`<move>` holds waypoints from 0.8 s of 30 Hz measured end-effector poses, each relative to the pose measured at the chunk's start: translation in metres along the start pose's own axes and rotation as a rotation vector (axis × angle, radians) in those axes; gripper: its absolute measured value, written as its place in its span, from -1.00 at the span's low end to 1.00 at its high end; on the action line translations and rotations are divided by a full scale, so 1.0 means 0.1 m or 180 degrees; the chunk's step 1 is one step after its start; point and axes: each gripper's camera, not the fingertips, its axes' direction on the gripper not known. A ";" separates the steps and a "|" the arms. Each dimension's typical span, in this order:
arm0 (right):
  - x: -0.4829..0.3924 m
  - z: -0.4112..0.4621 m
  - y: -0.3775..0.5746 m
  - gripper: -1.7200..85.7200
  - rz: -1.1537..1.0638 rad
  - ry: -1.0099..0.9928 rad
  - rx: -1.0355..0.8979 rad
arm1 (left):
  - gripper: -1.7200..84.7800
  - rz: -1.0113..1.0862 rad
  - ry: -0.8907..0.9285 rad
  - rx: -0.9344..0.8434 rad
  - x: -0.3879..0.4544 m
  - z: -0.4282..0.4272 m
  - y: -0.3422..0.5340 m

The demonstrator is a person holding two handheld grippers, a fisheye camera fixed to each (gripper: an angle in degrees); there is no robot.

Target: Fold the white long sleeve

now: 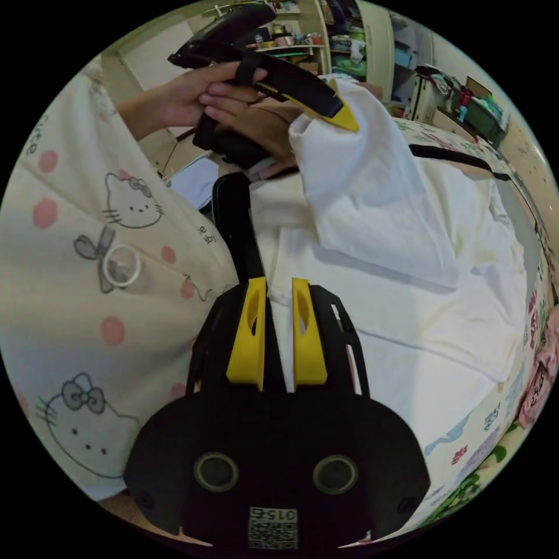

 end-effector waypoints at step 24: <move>0.88 -0.31 0.14 -0.85 0.0524 -0.0917 0.0614 | -0.97 -0.0189 0.0028 -0.0109 -0.05 0.18 -0.14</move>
